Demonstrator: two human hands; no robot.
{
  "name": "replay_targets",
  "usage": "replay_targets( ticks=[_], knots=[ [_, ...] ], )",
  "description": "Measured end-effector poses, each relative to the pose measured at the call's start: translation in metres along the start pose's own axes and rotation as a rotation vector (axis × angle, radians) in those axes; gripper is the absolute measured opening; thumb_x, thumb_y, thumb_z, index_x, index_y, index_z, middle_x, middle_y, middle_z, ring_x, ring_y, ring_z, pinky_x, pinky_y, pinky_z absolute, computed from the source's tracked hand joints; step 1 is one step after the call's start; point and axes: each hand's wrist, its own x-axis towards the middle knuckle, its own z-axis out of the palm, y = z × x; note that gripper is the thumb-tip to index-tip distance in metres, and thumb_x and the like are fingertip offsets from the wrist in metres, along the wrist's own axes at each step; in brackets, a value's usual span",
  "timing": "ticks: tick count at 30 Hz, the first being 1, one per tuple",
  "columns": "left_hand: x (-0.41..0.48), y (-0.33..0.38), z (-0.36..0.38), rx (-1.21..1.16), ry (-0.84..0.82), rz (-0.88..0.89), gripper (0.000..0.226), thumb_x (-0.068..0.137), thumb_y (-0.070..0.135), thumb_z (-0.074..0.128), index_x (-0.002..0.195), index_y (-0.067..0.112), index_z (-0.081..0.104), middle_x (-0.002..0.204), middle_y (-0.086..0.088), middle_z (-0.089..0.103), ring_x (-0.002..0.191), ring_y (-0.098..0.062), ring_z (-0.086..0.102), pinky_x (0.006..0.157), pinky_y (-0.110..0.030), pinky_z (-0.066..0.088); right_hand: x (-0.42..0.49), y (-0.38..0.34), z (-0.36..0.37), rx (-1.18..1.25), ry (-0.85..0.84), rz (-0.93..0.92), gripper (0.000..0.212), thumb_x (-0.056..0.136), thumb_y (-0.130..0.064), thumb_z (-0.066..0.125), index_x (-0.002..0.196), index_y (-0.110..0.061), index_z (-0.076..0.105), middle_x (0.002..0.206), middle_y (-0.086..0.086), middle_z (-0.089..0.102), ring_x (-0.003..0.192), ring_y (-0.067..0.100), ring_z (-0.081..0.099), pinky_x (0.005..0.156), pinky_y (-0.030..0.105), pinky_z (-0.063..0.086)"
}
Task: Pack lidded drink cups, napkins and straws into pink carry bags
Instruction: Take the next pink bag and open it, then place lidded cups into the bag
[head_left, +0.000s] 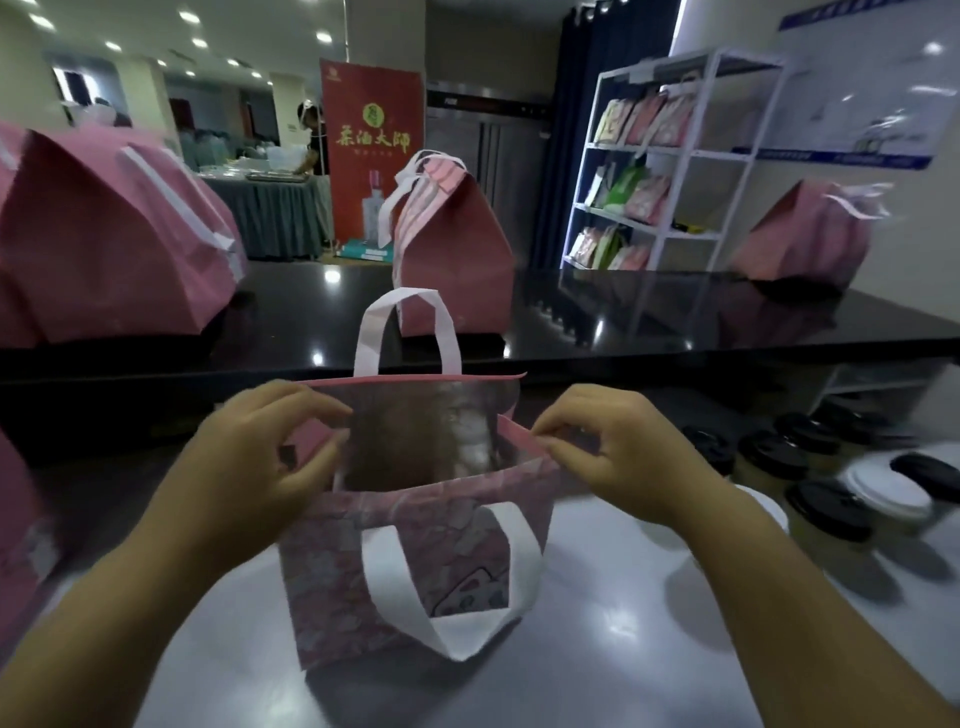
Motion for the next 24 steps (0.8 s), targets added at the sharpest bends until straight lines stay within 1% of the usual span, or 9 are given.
replay_targets(
  ticks=[2,5,7,8,11,15,17,20,24],
  knots=[
    [0.010,0.022,-0.003,0.003,-0.010,0.062,0.016,0.076,0.019,0.068,0.092,0.015,0.069,0.088,0.003,0.064,0.075,-0.005,0.058,0.063,-0.018,0.042,-0.009,0.013,-0.011,0.011,0.051,0.005,0.008,0.085,-0.018,0.066,0.091,-0.017,0.071,0.083,-0.009,0.063,0.077,0.004,0.058,0.069,0.022,0.051],
    [0.026,0.060,0.001,-0.022,-0.091,0.120,0.030,0.076,0.043,0.053,0.092,0.023,0.068,0.086,0.010,0.062,0.074,-0.003,0.059,0.063,-0.024,0.050,-0.026,0.040,-0.022,0.003,0.069,0.034,0.006,0.085,-0.020,0.066,0.089,-0.019,0.071,0.083,-0.011,0.064,0.077,0.003,0.059,0.069,0.025,0.051],
    [0.035,0.087,0.012,-0.029,-0.131,0.168,0.030,0.076,0.047,0.052,0.091,0.026,0.068,0.085,0.013,0.062,0.072,-0.005,0.060,0.062,-0.029,0.053,-0.039,0.060,-0.027,-0.007,0.049,0.073,0.005,0.085,-0.024,0.066,0.088,-0.022,0.070,0.082,-0.012,0.063,0.078,0.003,0.059,0.070,0.027,0.051],
    [0.040,0.100,0.022,-0.019,-0.153,0.191,0.028,0.076,0.046,0.053,0.092,0.027,0.067,0.086,0.014,0.061,0.072,-0.004,0.060,0.062,-0.028,0.053,-0.047,0.073,-0.031,-0.010,0.024,0.102,0.005,0.085,-0.026,0.066,0.089,-0.024,0.069,0.083,-0.014,0.063,0.079,0.002,0.059,0.071,0.027,0.050],
    [0.051,0.136,0.059,-0.005,-0.225,0.258,0.034,0.076,0.052,0.049,0.096,0.031,0.066,0.089,0.018,0.058,0.073,0.001,0.056,0.062,-0.017,0.045,-0.068,0.115,-0.039,-0.063,-0.090,0.224,0.008,0.086,-0.035,0.063,0.092,-0.030,0.065,0.086,-0.015,0.060,0.083,0.002,0.057,0.074,0.028,0.050],
    [0.058,0.167,0.121,0.068,-0.311,0.294,0.039,0.077,0.061,0.040,0.100,0.037,0.061,0.095,0.019,0.057,0.082,-0.001,0.054,0.070,-0.021,0.049,-0.093,0.170,-0.045,-0.202,-0.239,0.393,0.026,0.083,-0.045,0.061,0.106,-0.033,0.059,0.104,-0.014,0.056,0.099,0.010,0.054,0.084,0.033,0.047],
    [0.056,0.174,0.151,0.118,-0.341,0.281,0.038,0.081,0.062,0.040,0.103,0.037,0.057,0.099,0.018,0.055,0.087,-0.001,0.053,0.073,-0.023,0.049,-0.102,0.195,-0.045,-0.268,-0.335,0.458,0.040,0.079,-0.050,0.063,0.113,-0.032,0.054,0.112,-0.009,0.051,0.105,0.015,0.049,0.086,0.035,0.045],
    [0.050,0.182,0.191,0.146,-0.393,0.234,0.035,0.085,0.059,0.044,0.110,0.037,0.055,0.107,0.018,0.054,0.096,-0.004,0.052,0.078,-0.025,0.048,-0.112,0.227,-0.039,-0.315,-0.446,0.501,0.058,0.074,-0.053,0.067,0.123,-0.029,0.045,0.121,-0.002,0.045,0.113,0.021,0.042,0.088,0.037,0.044],
    [0.041,0.186,0.224,0.198,-0.485,0.174,0.036,0.086,0.058,0.043,0.114,0.037,0.053,0.113,0.018,0.053,0.102,-0.005,0.052,0.080,-0.024,0.046,-0.120,0.253,-0.023,-0.263,-0.520,0.485,0.066,0.074,-0.054,0.064,0.129,-0.028,0.039,0.127,0.003,0.043,0.114,0.024,0.043,0.090,0.038,0.044]
  ],
)
